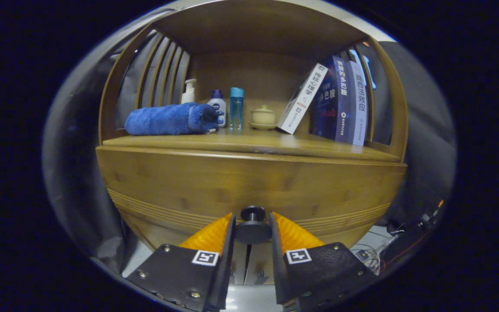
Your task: Pull open the drawer, take out the items inside it, and place them on the countertop above the cabinet.
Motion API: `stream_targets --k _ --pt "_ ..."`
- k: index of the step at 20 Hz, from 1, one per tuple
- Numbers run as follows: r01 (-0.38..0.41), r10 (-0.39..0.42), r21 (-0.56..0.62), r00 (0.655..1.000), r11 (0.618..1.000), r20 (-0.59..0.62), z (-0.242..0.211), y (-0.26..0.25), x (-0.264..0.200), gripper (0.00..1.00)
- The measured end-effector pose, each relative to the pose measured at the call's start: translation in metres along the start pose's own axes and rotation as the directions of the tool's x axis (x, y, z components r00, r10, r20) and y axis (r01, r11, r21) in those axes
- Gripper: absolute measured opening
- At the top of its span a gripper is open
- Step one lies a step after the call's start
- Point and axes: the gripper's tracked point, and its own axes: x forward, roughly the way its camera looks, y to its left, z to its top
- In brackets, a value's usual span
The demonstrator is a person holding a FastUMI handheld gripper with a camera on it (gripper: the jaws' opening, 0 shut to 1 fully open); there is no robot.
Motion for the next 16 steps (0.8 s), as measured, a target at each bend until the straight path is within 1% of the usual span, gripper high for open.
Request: stream_targets --k 2,5,7,11,13,16 --pt "-0.021 0.022 0.036 1.0 0.999 -0.001 -0.001 0.002 -0.001 0.32" --pt "-0.024 0.024 -0.002 1.0 1.0 0.0 0.0 0.0 -0.006 0.32" --pt "-0.024 0.024 0.018 1.0 1.0 0.02 -0.003 0.001 -0.008 0.23" --pt "-0.012 0.011 0.018 0.999 1.0 0.031 -0.008 0.0 -0.034 0.23" --pt "-0.019 0.018 0.029 0.999 0.999 0.04 -0.011 0.0 -0.048 0.23" --pt "-0.023 0.023 0.013 0.999 1.0 0.045 -0.017 0.0 -0.07 0.23"
